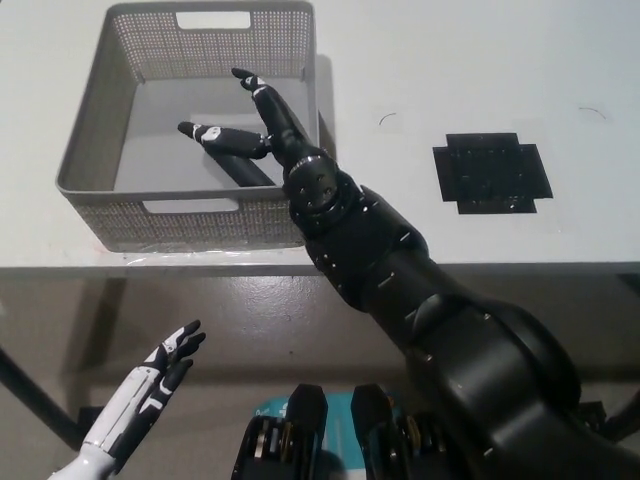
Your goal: Use the right hand to pick up a electric screw driver and put it into a container on the left side
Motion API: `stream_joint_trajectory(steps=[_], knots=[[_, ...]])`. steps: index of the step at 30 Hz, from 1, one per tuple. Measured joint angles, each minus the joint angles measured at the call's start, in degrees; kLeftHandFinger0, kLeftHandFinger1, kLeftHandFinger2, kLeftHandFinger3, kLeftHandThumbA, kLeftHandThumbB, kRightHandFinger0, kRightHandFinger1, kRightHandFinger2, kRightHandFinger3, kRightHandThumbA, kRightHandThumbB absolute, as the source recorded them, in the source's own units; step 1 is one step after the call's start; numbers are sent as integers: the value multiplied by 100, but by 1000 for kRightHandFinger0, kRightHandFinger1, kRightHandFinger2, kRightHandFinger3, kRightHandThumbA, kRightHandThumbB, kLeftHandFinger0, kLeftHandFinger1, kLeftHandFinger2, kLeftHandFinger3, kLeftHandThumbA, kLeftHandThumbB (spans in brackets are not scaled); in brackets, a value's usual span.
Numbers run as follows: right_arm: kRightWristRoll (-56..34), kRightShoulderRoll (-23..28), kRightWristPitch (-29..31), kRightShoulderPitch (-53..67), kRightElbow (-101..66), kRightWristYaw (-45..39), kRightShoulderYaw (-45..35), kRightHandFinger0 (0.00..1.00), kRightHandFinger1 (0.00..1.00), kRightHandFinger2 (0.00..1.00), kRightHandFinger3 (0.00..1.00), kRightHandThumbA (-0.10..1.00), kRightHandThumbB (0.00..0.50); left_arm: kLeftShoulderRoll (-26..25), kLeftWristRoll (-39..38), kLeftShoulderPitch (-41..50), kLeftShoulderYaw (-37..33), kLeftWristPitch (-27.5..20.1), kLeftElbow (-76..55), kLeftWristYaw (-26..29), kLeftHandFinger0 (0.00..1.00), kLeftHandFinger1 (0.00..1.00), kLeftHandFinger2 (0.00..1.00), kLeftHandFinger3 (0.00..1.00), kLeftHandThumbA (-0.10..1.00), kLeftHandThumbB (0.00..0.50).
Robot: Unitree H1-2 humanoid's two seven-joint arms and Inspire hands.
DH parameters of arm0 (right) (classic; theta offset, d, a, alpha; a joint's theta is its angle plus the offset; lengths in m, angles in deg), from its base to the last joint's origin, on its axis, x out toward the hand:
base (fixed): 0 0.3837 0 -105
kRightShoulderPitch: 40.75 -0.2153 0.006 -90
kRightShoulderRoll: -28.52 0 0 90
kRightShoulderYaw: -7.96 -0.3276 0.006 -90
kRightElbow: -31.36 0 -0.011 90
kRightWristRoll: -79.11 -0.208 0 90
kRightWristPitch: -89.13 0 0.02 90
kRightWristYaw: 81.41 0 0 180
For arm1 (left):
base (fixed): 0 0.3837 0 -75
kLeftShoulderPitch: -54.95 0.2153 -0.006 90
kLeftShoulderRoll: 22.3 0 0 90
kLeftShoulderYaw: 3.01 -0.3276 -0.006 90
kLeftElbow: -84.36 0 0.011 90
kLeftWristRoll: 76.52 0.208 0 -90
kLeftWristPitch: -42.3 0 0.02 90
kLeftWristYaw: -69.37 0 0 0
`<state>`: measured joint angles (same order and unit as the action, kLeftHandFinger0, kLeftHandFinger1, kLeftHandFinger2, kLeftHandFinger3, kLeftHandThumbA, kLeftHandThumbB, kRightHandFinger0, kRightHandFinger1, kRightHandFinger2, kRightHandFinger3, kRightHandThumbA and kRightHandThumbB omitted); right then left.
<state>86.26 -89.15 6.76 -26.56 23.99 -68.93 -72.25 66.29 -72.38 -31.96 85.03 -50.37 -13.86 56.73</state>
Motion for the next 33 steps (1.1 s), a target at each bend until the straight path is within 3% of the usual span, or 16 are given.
stream_joint_trajectory(steps=[7,10,15,17,21,26,29,30,33], knots=[[-110,333,208,-475,-436,-109,-388,1000,1000,1000,1000,1000,483,0,-14,3,3,-11,32,-18,1000,1000,1000,1000,1000,386],[-155,528,283,-632,-974,-161,-483,1000,1000,1000,1000,1000,467,0,-30,9,5,-26,77,-21,1000,1000,1000,1000,1000,414],[-200,818,234,-541,-2205,-234,-548,1000,1000,1000,1000,1000,476,2,-32,42,4,-27,162,-20,1000,1000,1000,1000,1000,385],[-204,864,201,-427,-2509,-245,-551,1000,1000,1000,1000,1000,487,3,-32,50,4,-27,185,-20,1000,1000,1000,1000,1000,410],[-205,984,62,118,-3523,-307,-551,1000,1000,1000,1000,1000,495,6,-32,72,3,-26,241,-20,1000,1000,1000,1000,1000,419],[-225,1105,-62,1007,-4587,-367,-553,1000,1000,1000,1000,947,430,12,-31,87,4,-23,260,-19,1000,1000,1000,1000,1000,370],[-256,1213,-115,1644,-5205,-413,-555,1000,1000,1000,1000,910,423,14,-31,114,4,-23,266,-19,1000,1000,1000,1000,1000,352],[-268,1259,-135,1895,-5425,-432,-556,1000,1000,1000,1000,880,445,14,-31,123,4,-23,269,-19,1000,1000,1000,1000,1000,341],[-330,1401,-170,2659,-6009,-466,-573,1000,1000,1000,1000,908,388,16,-32,146,5,-21,283,-18,1000,1000,1000,1000,1000,329]])
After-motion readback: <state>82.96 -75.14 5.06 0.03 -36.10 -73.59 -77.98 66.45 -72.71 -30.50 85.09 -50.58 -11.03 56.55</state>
